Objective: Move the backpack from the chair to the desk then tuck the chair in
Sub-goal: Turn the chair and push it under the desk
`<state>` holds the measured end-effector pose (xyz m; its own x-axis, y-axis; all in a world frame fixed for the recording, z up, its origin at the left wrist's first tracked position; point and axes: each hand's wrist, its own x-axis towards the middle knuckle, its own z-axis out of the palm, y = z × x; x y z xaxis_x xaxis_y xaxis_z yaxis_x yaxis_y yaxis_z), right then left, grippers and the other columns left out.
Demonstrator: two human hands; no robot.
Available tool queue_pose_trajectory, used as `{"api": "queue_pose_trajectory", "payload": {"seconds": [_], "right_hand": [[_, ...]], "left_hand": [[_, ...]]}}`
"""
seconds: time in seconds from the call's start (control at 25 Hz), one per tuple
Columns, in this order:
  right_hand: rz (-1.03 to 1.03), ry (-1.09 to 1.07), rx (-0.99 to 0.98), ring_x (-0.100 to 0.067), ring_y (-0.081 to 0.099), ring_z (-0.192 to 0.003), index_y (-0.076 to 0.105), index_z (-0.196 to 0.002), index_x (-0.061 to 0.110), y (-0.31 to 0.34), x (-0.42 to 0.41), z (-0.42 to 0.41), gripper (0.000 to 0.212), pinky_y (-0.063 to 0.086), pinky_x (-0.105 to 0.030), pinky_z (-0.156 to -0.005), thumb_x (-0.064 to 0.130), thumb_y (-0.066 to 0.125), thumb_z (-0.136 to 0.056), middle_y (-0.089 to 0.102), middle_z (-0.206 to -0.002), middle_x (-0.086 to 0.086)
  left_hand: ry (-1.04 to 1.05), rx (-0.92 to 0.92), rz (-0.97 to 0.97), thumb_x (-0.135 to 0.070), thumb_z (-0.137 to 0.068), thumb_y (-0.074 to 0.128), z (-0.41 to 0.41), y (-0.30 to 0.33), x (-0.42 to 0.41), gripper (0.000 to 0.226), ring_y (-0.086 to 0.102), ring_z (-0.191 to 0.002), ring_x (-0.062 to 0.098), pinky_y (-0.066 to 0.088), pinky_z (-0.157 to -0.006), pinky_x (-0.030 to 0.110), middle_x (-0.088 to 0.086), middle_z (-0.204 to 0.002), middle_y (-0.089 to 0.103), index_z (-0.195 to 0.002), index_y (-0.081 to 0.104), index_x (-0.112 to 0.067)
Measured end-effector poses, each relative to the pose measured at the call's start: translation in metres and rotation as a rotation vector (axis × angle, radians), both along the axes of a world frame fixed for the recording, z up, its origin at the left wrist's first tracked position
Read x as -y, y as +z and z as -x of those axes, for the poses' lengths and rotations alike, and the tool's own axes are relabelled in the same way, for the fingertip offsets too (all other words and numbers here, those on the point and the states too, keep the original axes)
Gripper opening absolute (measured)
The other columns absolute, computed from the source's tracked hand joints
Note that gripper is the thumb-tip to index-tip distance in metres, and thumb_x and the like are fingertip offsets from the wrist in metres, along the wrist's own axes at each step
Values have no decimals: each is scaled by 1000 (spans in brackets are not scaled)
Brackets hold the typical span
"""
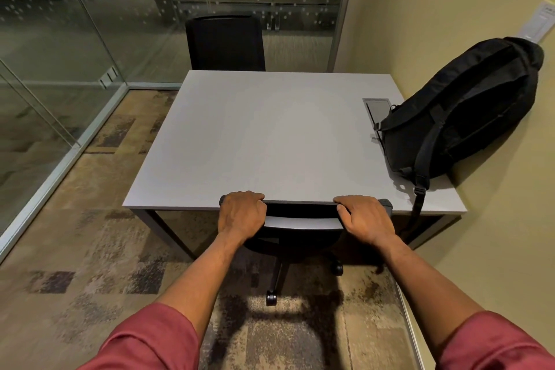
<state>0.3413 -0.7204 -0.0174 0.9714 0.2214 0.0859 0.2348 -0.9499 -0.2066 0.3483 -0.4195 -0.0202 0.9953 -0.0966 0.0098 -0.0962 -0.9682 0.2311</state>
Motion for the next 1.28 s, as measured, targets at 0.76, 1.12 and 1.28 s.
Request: {"api": "queue_pose_trajectory", "payload": {"seconds": [0.76,1.12,1.28], "right_hand": [[29,-19,-106,-18,0,-152,3,-158,20,-4,-22,15,75,4,-44,-124,61,15,-97,-3,-166,0],[-32,56,-88,-17,-12,-151,-12,-156,22,11,-17,18,76,-6,-41,-123,57,21,-98,-19,-164,2],[-65,56,10,-16,-14,-151,-13,-156,21,42,-9,6,73,-11,-38,-122,51,23,-99,-21,-163,3]], "left_hand": [[-141,-33,-59,-30,-103,20,10,1,79,58,9,-154,22,10,-125,41,8,-166,14,-157,16,-9],[-109,-30,-2,-30,-104,27,12,18,84,58,5,-154,26,6,-125,40,11,-166,14,-157,18,-7],[-103,58,76,-33,-105,27,0,54,90,58,2,-154,21,4,-125,36,5,-167,8,-158,14,-12]]}}
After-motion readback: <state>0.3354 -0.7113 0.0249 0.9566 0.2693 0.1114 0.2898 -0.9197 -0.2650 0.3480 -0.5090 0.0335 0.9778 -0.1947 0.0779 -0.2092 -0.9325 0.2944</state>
